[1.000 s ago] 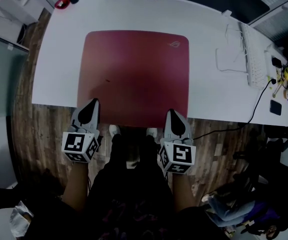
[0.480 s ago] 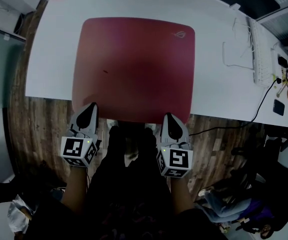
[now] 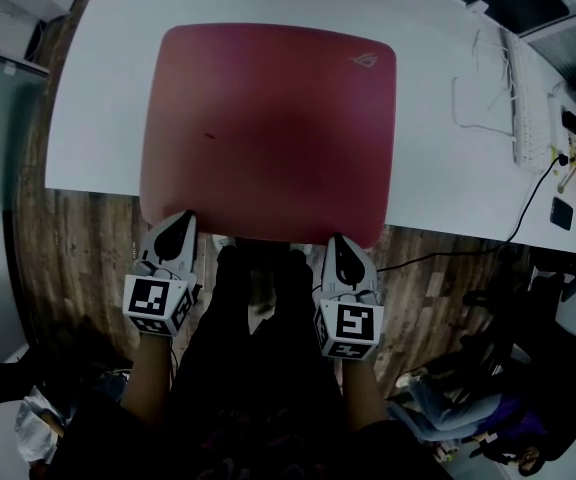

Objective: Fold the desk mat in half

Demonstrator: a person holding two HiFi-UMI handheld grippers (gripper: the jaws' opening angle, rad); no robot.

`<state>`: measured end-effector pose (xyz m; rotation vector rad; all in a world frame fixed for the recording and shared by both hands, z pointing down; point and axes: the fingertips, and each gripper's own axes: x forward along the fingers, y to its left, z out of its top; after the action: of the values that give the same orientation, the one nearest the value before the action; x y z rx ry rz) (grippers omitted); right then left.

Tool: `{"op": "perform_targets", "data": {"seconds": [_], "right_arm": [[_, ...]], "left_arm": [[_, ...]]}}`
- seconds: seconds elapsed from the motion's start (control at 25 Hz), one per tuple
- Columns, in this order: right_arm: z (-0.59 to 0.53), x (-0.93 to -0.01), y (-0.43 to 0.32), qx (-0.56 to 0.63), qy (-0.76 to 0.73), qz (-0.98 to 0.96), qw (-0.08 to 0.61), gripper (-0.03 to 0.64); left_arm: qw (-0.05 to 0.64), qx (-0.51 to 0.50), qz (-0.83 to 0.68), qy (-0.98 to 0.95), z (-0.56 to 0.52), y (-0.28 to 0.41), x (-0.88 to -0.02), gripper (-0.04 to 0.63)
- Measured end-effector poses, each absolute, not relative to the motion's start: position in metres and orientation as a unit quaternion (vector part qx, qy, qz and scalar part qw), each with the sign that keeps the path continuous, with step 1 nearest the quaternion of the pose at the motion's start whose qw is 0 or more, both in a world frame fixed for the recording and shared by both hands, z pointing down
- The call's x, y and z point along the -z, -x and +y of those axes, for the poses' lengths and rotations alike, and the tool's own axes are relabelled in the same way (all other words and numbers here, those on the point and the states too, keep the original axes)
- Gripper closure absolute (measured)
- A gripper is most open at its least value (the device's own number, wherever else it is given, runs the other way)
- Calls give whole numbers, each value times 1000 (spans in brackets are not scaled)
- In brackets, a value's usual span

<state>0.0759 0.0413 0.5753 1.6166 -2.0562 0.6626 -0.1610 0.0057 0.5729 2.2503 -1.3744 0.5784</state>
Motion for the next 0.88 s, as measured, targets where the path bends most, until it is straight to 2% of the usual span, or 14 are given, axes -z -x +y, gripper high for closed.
{"op": "perform_targets", "data": {"seconds": [0.24,0.48,0.68,0.88], "right_arm": [[44,-582,-75,-224,-572,-749,248,595],[51,-583,-68,-143,-518,-777,328,486],[56,-588,-58,-71,-467,-790,392,386],[62,-601,-55,10,-424,-780,460,311]], "left_arm": [[205,-227,-488,-817,8,157,-573,594],[68,-330,-425,-840,14,144,-571,587],[49,-361,-401,-840,25,141,-575,516],[-49,-436,-341,-832,39,140,-594,402]]}}
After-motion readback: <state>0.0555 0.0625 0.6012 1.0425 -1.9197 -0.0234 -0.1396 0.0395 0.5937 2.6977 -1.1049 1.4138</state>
